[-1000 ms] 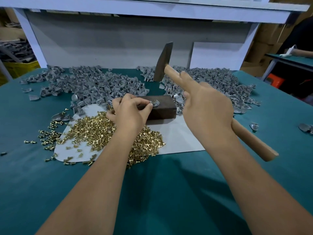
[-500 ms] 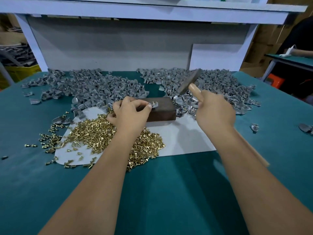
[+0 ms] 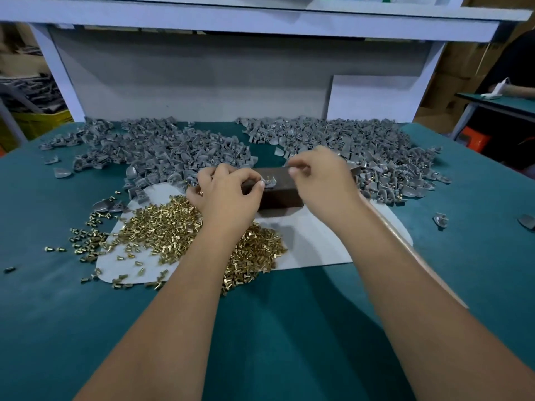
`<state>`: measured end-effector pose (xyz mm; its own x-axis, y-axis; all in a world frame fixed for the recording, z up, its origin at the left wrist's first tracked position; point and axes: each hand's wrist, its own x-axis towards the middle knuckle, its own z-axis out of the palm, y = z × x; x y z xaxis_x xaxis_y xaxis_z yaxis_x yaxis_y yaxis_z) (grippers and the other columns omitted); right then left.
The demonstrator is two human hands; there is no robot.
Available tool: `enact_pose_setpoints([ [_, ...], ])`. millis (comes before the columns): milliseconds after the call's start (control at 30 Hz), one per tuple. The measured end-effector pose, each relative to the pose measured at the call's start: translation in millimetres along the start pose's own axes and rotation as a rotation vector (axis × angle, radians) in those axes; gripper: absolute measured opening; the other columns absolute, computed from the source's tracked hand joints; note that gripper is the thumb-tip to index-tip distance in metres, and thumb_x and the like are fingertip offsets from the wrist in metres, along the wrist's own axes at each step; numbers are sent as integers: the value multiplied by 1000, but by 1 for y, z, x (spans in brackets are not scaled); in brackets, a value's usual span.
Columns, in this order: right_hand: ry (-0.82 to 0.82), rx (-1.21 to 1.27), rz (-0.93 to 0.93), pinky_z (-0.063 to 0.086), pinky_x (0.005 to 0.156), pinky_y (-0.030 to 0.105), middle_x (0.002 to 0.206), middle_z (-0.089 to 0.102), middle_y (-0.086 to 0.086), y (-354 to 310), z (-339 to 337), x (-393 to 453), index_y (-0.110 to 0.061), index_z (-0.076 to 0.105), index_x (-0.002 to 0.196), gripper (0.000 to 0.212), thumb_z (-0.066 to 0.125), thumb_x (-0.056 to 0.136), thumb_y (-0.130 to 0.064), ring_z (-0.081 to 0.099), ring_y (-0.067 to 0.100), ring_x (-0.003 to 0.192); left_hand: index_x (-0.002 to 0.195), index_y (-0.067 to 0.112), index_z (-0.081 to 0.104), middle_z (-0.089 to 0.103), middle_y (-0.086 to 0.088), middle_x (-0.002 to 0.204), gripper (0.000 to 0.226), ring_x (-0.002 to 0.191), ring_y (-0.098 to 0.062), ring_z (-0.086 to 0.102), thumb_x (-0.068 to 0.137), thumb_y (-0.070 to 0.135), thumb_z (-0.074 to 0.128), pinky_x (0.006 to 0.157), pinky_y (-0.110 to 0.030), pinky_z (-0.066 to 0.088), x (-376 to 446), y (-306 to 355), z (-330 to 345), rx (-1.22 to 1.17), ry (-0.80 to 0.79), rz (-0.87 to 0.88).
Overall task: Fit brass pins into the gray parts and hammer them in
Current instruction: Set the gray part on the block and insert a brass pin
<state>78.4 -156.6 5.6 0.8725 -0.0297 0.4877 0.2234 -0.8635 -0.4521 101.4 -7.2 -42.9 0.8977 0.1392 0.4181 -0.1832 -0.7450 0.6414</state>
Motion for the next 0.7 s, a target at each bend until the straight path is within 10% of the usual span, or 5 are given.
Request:
enact_pose_setpoints([
  [700, -140, 49, -35, 43, 69, 29, 81, 54, -5, -7, 38, 22, -22, 57, 76, 17, 60, 88, -9, 53, 18, 79, 95, 44, 66, 43, 11, 109, 7, 129, -24, 25, 92, 47, 60, 108, -53, 16, 2, -2, 1, 23, -20, 4],
])
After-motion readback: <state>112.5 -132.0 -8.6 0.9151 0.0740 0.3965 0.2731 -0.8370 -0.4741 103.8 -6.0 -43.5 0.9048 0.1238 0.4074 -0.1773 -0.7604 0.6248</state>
